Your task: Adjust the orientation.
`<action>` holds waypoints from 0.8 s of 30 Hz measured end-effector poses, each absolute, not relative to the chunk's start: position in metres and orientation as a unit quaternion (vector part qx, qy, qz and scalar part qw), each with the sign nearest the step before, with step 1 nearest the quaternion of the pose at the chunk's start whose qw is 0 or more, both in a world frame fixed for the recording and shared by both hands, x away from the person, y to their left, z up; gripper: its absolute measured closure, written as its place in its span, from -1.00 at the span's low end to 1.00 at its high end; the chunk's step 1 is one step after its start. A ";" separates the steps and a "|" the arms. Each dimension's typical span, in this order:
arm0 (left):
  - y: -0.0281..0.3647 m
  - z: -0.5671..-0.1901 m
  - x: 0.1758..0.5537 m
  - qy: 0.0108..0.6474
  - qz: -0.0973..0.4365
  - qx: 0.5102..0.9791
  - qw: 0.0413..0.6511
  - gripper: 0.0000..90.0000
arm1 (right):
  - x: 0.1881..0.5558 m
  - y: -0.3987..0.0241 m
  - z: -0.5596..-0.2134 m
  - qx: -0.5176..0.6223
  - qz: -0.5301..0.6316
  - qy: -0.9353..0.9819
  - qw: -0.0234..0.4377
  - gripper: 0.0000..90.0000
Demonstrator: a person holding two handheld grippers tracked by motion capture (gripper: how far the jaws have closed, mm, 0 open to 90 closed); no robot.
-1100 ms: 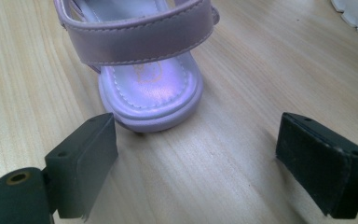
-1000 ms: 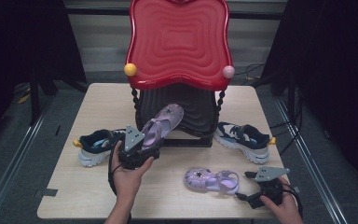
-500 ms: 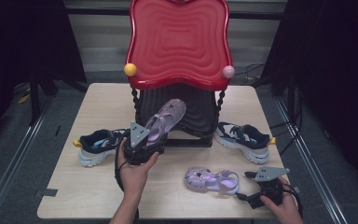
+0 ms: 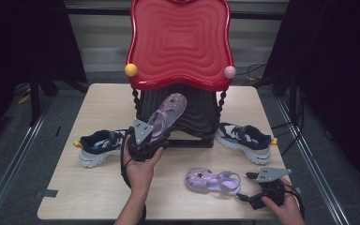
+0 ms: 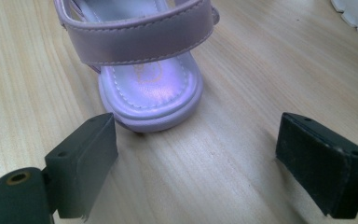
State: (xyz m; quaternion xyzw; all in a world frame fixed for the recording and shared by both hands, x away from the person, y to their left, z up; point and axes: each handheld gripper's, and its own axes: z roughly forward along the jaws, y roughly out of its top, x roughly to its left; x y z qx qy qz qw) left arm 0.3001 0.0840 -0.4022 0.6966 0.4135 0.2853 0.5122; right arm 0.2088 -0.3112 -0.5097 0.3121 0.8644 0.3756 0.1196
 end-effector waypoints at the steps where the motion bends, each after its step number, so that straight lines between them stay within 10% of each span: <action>1: 0.083 -0.402 0.301 0.416 0.289 0.693 0.513 -0.17 | 0.209 -0.311 -0.510 0.312 0.376 0.864 0.120 -0.74; 24: 0.068 -0.402 0.319 0.449 0.330 0.652 0.514 -0.17 | 0.208 -0.311 -0.510 0.316 0.375 0.863 0.122 -0.74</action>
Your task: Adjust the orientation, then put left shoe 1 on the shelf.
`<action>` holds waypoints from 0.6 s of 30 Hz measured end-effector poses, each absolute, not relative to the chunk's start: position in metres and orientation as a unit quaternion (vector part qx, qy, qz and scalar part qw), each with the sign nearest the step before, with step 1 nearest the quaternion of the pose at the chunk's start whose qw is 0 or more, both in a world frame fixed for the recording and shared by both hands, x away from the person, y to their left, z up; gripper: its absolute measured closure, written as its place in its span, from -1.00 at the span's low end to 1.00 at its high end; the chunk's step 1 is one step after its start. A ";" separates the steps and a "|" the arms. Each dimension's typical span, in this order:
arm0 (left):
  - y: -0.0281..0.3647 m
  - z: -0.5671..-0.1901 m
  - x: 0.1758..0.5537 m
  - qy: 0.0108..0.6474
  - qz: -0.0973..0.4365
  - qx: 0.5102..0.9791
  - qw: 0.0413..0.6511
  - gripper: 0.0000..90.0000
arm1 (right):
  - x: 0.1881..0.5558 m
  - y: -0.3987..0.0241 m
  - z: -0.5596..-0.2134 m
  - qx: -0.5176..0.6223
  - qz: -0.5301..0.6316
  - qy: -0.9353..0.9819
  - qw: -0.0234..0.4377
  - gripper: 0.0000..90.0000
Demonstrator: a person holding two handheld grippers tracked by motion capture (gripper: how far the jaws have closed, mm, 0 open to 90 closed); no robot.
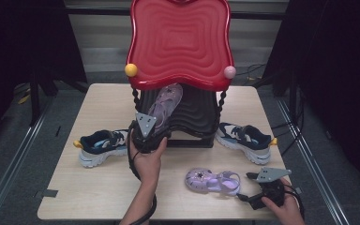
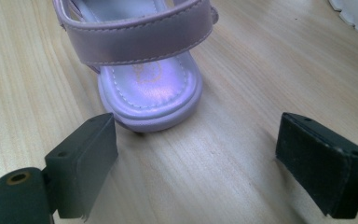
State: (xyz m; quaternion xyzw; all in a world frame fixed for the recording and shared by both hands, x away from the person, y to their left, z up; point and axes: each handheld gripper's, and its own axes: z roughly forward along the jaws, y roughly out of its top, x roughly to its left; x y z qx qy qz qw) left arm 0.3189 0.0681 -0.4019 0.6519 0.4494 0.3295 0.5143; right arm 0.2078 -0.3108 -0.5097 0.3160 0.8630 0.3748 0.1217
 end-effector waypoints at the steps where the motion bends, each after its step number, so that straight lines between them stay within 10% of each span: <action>1: 0.067 -0.403 0.320 0.453 0.332 0.648 0.514 -0.17 | 0.208 -0.311 -0.510 0.316 0.375 0.863 0.122 -0.74; 18: 0.052 -0.408 0.336 0.477 0.354 0.627 0.505 -0.17 | 0.208 -0.311 -0.510 0.317 0.375 0.863 0.122 -0.74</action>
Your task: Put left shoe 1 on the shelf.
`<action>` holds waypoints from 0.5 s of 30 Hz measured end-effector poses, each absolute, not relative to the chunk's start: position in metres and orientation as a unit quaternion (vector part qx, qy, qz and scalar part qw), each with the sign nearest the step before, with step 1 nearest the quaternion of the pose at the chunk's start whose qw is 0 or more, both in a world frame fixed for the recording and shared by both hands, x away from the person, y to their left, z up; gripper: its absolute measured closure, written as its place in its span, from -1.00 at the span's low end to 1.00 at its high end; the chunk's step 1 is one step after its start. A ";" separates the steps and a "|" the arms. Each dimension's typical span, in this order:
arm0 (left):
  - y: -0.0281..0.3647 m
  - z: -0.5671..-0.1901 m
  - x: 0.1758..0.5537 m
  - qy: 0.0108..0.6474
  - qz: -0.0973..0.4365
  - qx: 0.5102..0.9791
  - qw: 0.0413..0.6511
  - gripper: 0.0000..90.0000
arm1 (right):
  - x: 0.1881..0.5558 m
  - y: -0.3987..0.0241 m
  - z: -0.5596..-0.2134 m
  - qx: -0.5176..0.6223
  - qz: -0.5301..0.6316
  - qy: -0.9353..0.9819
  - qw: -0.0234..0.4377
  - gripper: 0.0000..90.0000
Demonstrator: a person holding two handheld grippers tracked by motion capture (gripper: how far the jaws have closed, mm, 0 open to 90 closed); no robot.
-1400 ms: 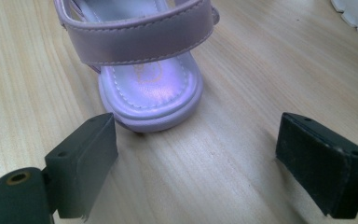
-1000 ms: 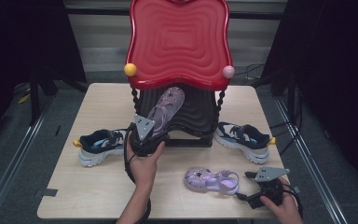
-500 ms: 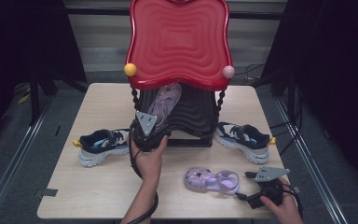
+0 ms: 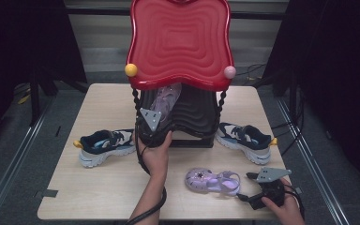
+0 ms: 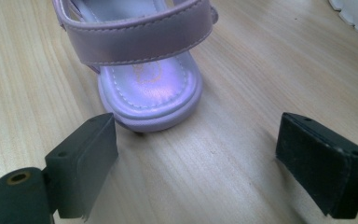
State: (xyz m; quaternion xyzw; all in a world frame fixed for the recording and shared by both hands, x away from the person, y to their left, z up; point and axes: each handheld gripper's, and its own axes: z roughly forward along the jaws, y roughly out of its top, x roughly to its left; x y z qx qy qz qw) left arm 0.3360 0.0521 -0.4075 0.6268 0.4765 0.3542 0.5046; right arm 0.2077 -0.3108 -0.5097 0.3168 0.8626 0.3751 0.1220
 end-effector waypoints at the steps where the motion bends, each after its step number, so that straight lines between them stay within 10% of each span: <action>1: 0.050 -0.408 0.338 0.480 0.356 0.624 0.504 -0.17 | 0.208 -0.311 -0.510 0.317 0.375 0.863 0.122 -0.74; 15: 0.041 -0.414 0.353 0.502 0.364 0.602 0.503 -0.17 | 0.208 -0.311 -0.510 0.317 0.375 0.863 0.122 -0.74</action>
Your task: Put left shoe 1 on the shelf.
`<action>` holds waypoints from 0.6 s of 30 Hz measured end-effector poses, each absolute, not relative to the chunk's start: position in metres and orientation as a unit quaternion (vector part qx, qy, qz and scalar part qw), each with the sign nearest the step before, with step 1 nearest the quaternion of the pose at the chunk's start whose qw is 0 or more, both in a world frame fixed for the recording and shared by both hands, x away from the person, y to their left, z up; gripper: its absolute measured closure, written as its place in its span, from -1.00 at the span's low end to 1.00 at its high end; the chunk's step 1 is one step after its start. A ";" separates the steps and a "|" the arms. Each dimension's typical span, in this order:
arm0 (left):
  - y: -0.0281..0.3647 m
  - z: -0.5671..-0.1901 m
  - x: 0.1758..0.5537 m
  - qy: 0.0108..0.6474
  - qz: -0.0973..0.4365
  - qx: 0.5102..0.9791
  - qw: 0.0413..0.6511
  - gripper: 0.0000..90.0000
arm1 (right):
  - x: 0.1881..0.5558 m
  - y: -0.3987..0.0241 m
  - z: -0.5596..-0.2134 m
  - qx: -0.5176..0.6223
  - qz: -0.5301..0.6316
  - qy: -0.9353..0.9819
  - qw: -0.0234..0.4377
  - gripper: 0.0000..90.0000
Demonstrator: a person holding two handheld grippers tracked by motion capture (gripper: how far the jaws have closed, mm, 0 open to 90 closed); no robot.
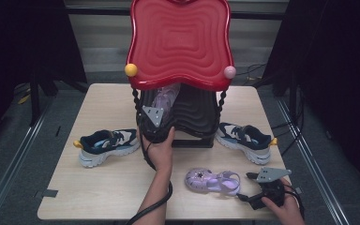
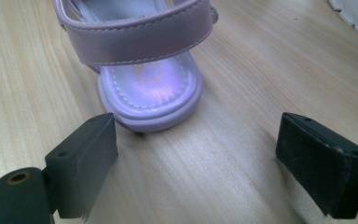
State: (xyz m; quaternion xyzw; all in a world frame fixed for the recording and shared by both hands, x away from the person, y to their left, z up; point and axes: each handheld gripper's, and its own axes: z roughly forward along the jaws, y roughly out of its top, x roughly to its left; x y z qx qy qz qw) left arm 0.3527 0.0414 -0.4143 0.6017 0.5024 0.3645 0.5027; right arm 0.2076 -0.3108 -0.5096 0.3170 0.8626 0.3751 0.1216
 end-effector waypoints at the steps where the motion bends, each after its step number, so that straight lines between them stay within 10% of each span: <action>1: 0.041 -0.414 0.353 0.502 0.364 0.602 0.503 -0.17 | 0.208 -0.311 -0.510 0.317 0.375 0.863 0.122 -0.74; 18: 0.029 -0.423 0.374 0.530 0.384 0.580 0.485 -0.17 | 0.208 -0.311 -0.510 0.317 0.375 0.862 0.121 -0.74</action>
